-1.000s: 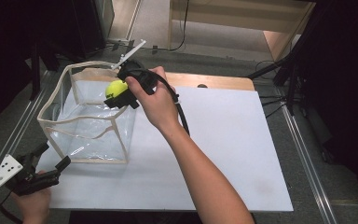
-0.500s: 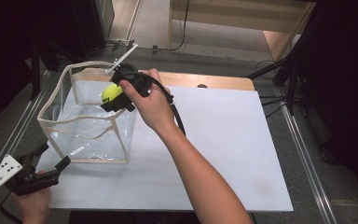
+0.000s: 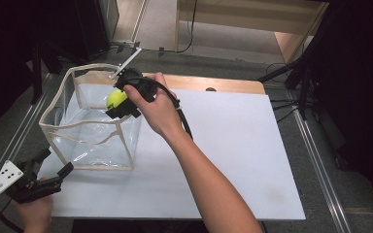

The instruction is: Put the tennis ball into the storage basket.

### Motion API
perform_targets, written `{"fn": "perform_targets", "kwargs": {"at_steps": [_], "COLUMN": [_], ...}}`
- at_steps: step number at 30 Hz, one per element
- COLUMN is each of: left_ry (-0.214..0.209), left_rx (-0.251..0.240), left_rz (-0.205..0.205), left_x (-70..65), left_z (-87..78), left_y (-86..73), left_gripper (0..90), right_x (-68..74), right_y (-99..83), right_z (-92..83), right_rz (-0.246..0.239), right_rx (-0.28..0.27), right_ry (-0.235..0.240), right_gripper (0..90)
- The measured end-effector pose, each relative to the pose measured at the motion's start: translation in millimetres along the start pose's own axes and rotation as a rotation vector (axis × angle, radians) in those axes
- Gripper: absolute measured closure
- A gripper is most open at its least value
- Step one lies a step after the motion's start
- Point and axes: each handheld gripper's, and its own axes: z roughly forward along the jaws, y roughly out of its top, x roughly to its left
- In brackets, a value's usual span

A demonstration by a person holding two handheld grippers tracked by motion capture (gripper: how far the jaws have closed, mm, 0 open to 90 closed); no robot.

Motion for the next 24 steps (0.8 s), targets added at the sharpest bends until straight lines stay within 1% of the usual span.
{"fn": "perform_targets", "kwargs": {"at_steps": [4,7,9,10,13,15,18,19,22,24], "left_ry": [0.000,0.001,0.000,0.001,0.000,-0.001,0.000,0.000,0.000,0.000], "left_rx": [0.003,0.003,0.002,0.002,0.002,0.003,0.002,0.001,-0.001,-0.002], "left_rz": [0.001,0.001,0.000,-0.001,-0.001,-0.001,-0.004,-0.004,-0.002,-0.004], "left_x": [0.1,0.0,0.0,-0.1,0.0,0.3,0.4,0.5,1.0,1.1], "left_z": [-0.1,0.0,0.1,0.1,0.2,0.0,-0.3,-0.3,-0.3,-0.3], "left_y": [0.1,0.1,0.1,0.1,0.1,0.1,0.1,0.1,0.0,-0.1], "left_gripper": [6.5,6.5,6.5,6.5,6.5,6.5,6.5,6.5,6.5,6.5], "right_x": [-0.1,-0.3,0.6,0.1,1.4,1.9,1.5,2.0,2.0,2.4], "right_y": [-1.0,-0.2,1.1,2.2,5.3,7.5,10.3,11.5,13.7,14.6], "right_z": [-0.3,0.2,0.7,1.7,4.1,5.7,9.2,10.3,14.7,17.5], "right_rz": [0.003,0.004,0.014,0.004,0.006,0.008,0.006,0.011,0.002,-0.003], "right_rx": [0.003,0.012,0.024,0.030,0.043,0.043,0.039,0.046,0.043,0.051], "right_ry": [-0.002,-0.001,-0.005,-0.002,-0.010,-0.016,-0.012,-0.013,-0.008,-0.009], "right_gripper": [23.2,23.2,23.2,23.2,23.2,23.2,23.2,23.2,23.2,23.2]}}
